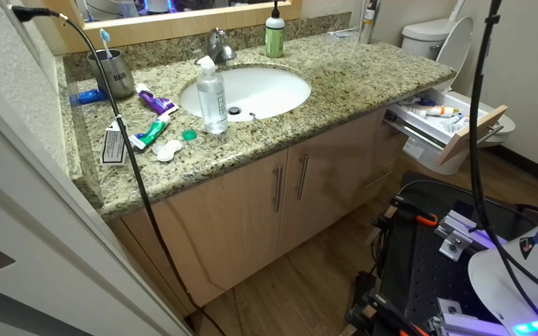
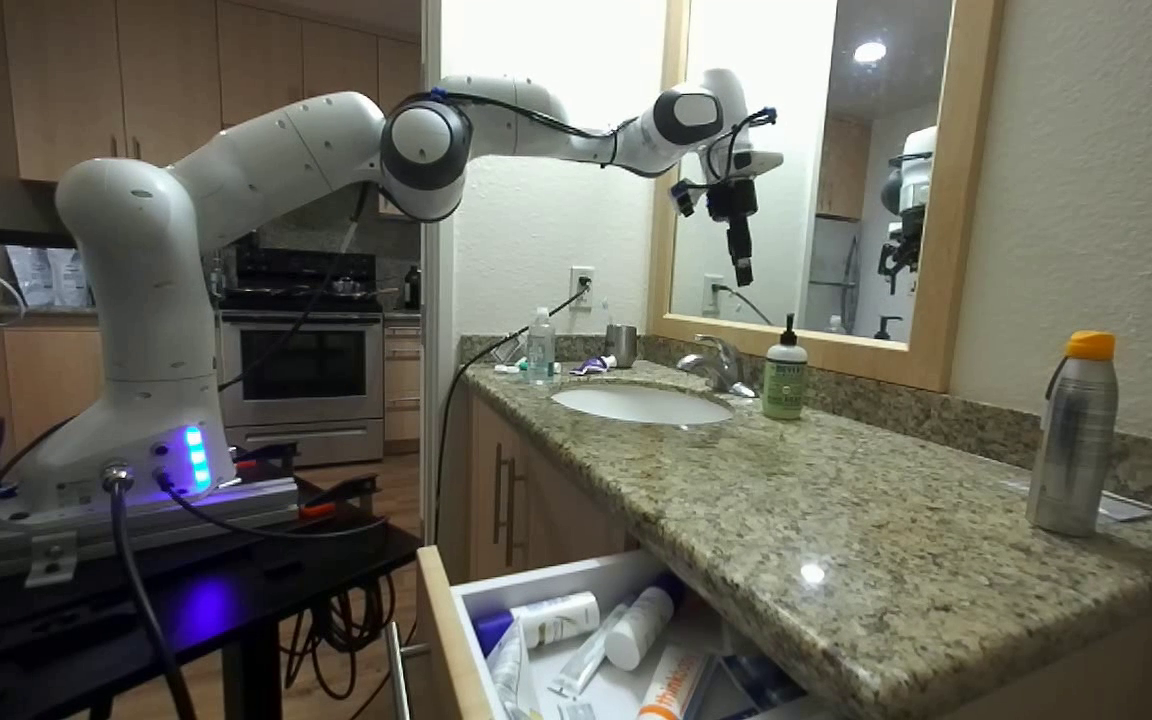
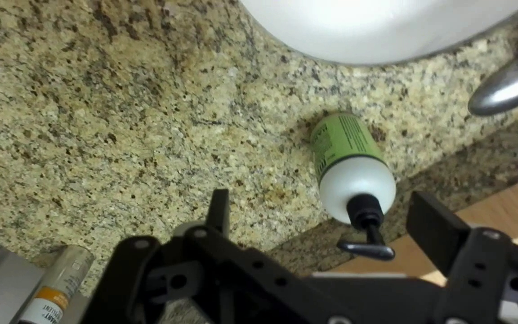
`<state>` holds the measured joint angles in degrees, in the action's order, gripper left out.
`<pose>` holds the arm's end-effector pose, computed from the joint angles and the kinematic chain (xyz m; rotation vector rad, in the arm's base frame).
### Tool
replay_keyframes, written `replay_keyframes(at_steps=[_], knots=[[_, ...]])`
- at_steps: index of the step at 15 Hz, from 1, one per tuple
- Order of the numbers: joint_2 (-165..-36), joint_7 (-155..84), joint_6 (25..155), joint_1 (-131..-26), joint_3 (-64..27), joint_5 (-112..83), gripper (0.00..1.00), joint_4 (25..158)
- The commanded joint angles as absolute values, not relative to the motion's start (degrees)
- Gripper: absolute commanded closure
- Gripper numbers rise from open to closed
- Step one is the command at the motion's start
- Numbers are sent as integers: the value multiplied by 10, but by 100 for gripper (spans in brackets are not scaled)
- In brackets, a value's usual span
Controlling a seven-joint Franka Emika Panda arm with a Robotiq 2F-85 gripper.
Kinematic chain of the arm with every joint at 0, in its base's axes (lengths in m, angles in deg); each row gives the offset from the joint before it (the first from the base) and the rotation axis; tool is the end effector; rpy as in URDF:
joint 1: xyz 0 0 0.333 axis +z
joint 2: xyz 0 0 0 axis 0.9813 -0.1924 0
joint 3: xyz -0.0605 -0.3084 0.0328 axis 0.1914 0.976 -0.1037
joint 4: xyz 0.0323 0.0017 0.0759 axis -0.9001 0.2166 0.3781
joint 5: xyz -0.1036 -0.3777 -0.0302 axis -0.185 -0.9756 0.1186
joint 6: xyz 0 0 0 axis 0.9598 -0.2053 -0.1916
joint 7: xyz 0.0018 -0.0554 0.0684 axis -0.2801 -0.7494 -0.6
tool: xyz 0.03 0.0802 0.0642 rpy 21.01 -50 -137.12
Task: Put the white tube in the open drawer then move the green bottle from the right to the left of the sink
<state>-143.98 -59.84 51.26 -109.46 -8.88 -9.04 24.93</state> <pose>0.6489 -0.4616 0.4470 2.4836 -1.5991 0.2606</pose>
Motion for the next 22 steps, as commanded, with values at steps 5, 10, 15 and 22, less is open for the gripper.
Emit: replay_keyframes(at_steps=[5,10,15,22], knots=[[-1495,-506,467,-1088,-73,-168,0,171],[-1469,-588,498,-1060,-74,-183,0,214],[-1474,-595,502,-1058,-78,-180,0,206],[-1482,-376,470,-1089,-132,-145,0,197]])
